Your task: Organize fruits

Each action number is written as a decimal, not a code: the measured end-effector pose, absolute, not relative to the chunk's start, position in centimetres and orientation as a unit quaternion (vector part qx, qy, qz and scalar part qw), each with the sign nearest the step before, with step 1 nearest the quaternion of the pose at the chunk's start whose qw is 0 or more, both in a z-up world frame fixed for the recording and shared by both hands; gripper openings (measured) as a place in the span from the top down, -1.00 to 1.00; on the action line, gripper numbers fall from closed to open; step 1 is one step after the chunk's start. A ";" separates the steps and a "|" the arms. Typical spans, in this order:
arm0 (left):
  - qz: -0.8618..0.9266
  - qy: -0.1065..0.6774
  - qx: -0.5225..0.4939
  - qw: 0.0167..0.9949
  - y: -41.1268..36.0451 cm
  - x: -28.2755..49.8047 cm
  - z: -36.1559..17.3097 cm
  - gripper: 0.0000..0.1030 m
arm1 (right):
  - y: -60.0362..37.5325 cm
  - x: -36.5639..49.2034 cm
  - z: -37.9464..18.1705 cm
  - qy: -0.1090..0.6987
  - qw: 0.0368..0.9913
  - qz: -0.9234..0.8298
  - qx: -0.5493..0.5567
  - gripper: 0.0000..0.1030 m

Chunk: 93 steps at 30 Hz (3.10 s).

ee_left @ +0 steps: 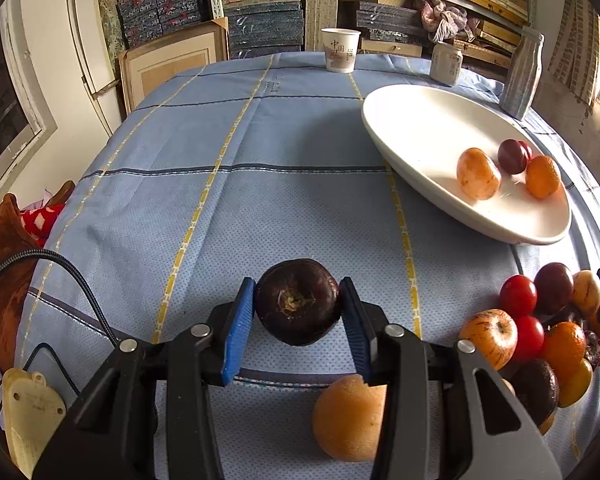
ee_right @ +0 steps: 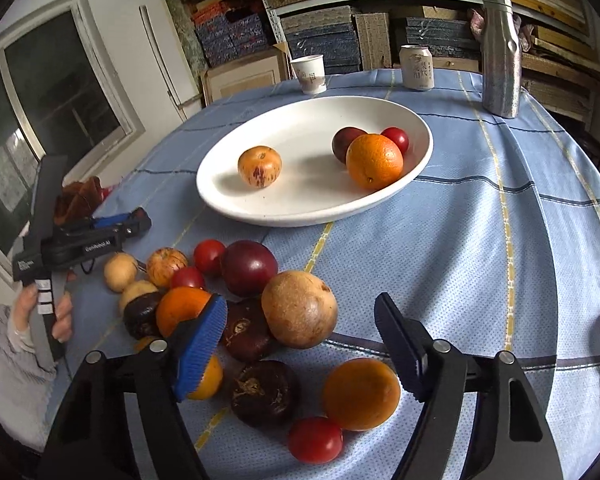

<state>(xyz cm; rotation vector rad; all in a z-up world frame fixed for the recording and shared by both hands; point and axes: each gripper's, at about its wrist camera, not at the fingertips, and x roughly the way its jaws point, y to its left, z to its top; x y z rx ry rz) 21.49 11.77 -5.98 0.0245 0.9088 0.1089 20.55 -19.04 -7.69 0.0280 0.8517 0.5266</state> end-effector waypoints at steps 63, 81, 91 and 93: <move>-0.011 0.448 0.056 0.892 3.9 36.7 -2.8 0.18 | -16.2 38.7 -2.1 0.403 0.883 0.237 0.040 0.21; -0.004 0.384 0.055 0.922 4.1 35.1 1.3 -0.82 | -15.6 35.8 2.7 0.331 0.911 0.246 0.021 -0.44; 0.016 0.340 0.052 0.939 5.2 28.5 4.7 -0.91 | -16.5 28.1 7.4 0.263 0.928 0.264 0.014 -0.73; 0.023 0.349 0.055 0.935 5.7 27.3 4.1 -0.91 | -16.7 26.6 7.0 0.261 0.928 0.266 0.014 -0.79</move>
